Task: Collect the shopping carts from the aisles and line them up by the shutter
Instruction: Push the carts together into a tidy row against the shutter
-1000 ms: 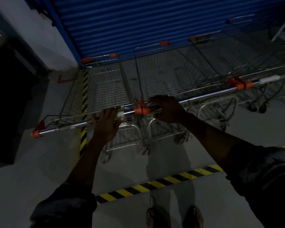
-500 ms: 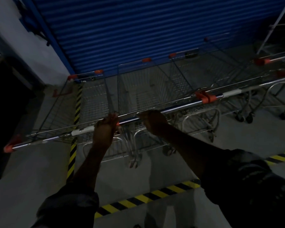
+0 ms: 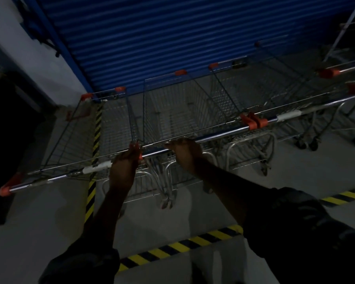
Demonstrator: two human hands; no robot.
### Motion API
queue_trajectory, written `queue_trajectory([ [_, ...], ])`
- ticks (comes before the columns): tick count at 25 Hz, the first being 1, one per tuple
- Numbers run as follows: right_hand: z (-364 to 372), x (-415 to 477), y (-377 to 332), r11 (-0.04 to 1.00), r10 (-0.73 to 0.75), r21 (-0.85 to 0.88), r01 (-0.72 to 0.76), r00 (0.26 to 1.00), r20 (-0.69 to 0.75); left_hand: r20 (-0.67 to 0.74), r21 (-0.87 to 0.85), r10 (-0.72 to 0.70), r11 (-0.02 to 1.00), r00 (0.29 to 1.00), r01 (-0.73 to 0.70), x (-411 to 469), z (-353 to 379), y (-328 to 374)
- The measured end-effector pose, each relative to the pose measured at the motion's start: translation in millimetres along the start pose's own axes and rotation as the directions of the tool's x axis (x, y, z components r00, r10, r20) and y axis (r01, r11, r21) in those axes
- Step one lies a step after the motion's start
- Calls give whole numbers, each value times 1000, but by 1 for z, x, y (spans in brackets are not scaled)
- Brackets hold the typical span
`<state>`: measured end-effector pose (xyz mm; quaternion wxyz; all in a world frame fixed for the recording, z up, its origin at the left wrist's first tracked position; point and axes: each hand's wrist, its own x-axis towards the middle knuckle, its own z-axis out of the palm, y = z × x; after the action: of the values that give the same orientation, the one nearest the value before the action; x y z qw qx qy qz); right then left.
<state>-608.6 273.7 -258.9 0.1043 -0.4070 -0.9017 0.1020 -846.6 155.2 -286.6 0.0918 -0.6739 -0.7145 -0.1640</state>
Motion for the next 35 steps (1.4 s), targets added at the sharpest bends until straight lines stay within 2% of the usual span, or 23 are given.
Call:
queue_trajectory([
  [1,-1,-3,-2,1000,-29,-1,29,1000,-6,11,-29,24,999,1000,-23,-1,-1,1],
  [4,-12,-10,15,999,-41,20,40,998,47,-5,94,-37,995,999,37,4,-3,19],
  [7,-28,-25,58,994,-89,50,99,982,-167,-15,116,2,993,1000,-1,19,5,67],
  [8,-35,-32,79,995,-95,13,101,970,-224,-38,78,48,996,998,-45,29,7,91],
  [12,-77,-65,167,998,-23,-58,7,959,-283,-107,-137,150,977,983,-164,82,22,214],
  [16,-115,-108,261,995,38,-81,-59,970,-241,-149,-193,179,959,973,-206,114,49,333],
  [20,-142,-156,351,987,94,-110,-116,977,-193,-79,-234,144,959,986,-159,133,70,435],
  [22,-155,-174,387,988,108,-95,-124,981,-161,-29,-208,171,963,985,-173,138,77,475],
  [28,-177,-181,479,981,167,-68,-179,973,-157,-34,-153,222,962,974,-225,189,103,547],
  [32,-192,-167,541,978,174,-79,-192,966,-189,-64,-192,241,949,968,-249,243,131,586],
  [35,-209,-156,589,975,163,-110,-192,960,-229,-23,-179,236,955,971,-236,274,151,622],
])
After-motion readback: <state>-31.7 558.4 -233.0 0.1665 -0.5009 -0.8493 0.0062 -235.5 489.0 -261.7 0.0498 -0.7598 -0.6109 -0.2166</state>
